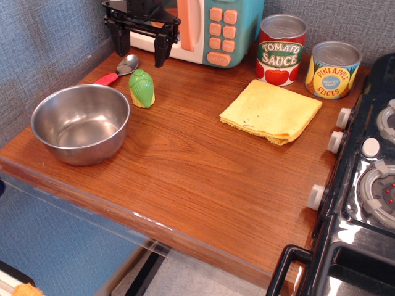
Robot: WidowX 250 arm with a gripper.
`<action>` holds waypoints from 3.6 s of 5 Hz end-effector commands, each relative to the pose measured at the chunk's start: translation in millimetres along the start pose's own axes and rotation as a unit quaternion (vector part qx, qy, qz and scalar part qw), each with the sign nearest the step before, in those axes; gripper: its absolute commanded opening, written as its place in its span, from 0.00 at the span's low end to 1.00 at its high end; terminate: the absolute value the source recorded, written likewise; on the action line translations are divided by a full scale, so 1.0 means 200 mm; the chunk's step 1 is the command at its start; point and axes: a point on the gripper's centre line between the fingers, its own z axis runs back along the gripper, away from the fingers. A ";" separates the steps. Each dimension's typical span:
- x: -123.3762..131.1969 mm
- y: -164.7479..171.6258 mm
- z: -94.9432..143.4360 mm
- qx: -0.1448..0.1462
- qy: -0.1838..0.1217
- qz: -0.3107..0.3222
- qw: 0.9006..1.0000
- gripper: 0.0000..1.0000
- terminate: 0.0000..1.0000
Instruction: Move the corn and drop on top of yellow towel
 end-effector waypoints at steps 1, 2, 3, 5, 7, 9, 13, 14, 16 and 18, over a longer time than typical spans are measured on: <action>-0.04 0.06 -0.04 0.006 0.018 0.014 1.000 1.00 0.00; -0.02 0.04 -0.10 0.005 0.030 0.012 0.999 1.00 0.00; -0.01 0.04 -0.14 0.000 0.043 0.015 0.999 1.00 0.00; -0.02 -0.04 0.00 -0.017 -0.004 -0.010 1.000 0.00 0.00; 0.05 -0.28 0.32 -0.105 -0.076 -0.037 0.991 0.00 0.00; 0.07 -0.61 0.28 -0.111 -0.067 -0.096 0.987 0.00 0.00; 0.08 -0.78 -0.02 -0.055 -0.015 -0.143 0.988 1.00 0.00; 0.09 -0.77 0.04 -0.059 -0.029 -0.144 0.987 1.00 0.00; 0.04 -0.61 0.36 -0.094 -0.085 -0.111 0.986 1.00 0.00; -0.16 -0.31 0.36 -0.055 -0.063 -0.077 0.993 1.00 0.00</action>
